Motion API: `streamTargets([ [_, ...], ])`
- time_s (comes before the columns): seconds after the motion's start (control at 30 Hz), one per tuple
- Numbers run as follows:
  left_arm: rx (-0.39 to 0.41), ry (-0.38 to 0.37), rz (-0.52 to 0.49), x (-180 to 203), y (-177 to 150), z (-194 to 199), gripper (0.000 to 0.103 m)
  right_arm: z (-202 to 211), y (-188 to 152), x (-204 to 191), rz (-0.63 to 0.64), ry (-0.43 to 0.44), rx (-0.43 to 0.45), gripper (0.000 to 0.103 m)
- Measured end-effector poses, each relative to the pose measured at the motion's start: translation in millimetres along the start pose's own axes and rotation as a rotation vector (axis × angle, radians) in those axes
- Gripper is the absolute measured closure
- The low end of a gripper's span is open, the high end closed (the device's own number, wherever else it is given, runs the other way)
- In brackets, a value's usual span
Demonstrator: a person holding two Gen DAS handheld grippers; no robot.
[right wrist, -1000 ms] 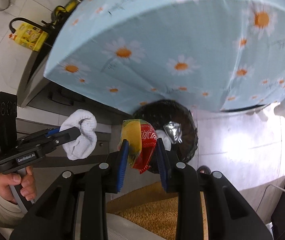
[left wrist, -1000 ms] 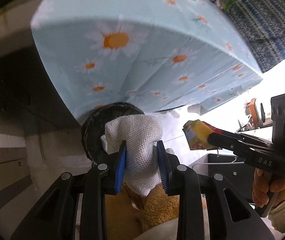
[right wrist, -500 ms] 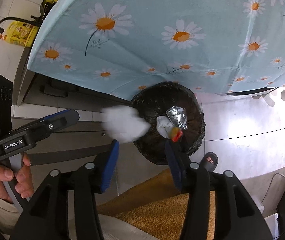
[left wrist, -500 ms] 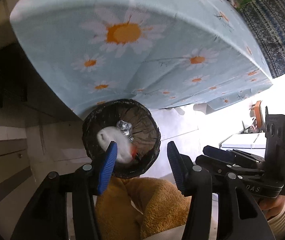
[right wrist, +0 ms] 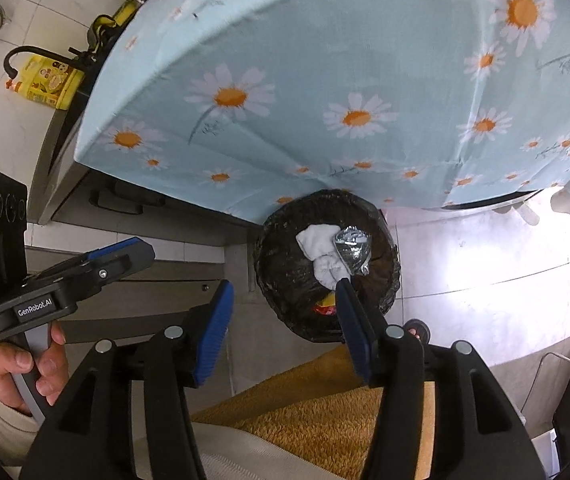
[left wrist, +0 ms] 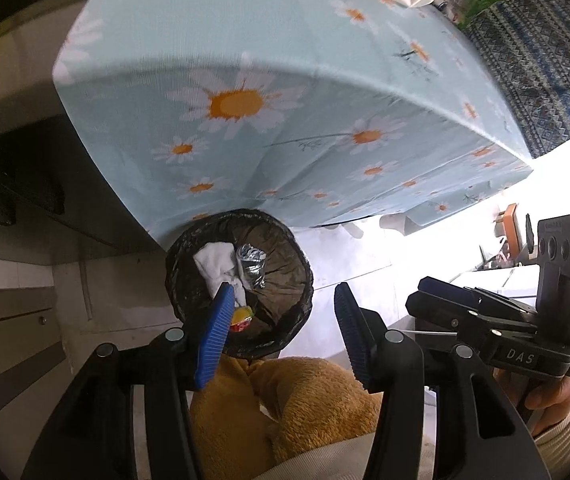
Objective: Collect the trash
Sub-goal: 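Open the left tool over the bin while the right tool releases the wrapper, then raise both open tools toward the tissues and paper cups on the counter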
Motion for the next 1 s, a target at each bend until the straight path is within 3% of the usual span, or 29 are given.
streamTargets([
  [0.43, 0.182, -0.028, -0.048, 7, 22, 75, 0.053, 49, 23, -40, 0.097, -0.015, 0.144, 0.044],
  [0.5, 0.208, -0.027, -0.047, 4, 27, 83, 0.053, 56, 28, -44, 0.116, -0.019, 0.169, 0.033],
  [0.73, 0.248, -0.024, -0.062, 6, 42, 105, 0.053, 94, 51, -56, 0.162, -0.063, 0.296, 0.033],
  [0.8, 0.276, -0.040, -0.074, 10, 50, 117, 0.053, 114, 65, -60, 0.177, -0.073, 0.354, 0.024],
  [0.83, 0.292, -0.035, -0.084, 11, 54, 124, 0.053, 122, 70, -61, 0.175, -0.069, 0.377, 0.014],
  [1.0, 0.392, -0.019, -0.098, 18, 86, 160, 0.040, 167, 109, -71, 0.195, -0.080, 0.483, 0.008],
])
Point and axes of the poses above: each gripper's, at about its wrist camera, not at the fingertips, and z roughly against the way its jaws point, x to its right, y to its top, the point moved 8 cm from there along -z, roughly the way its jaws point, and after that the axes turned 11 degrees about y, right-handed, at the moved point
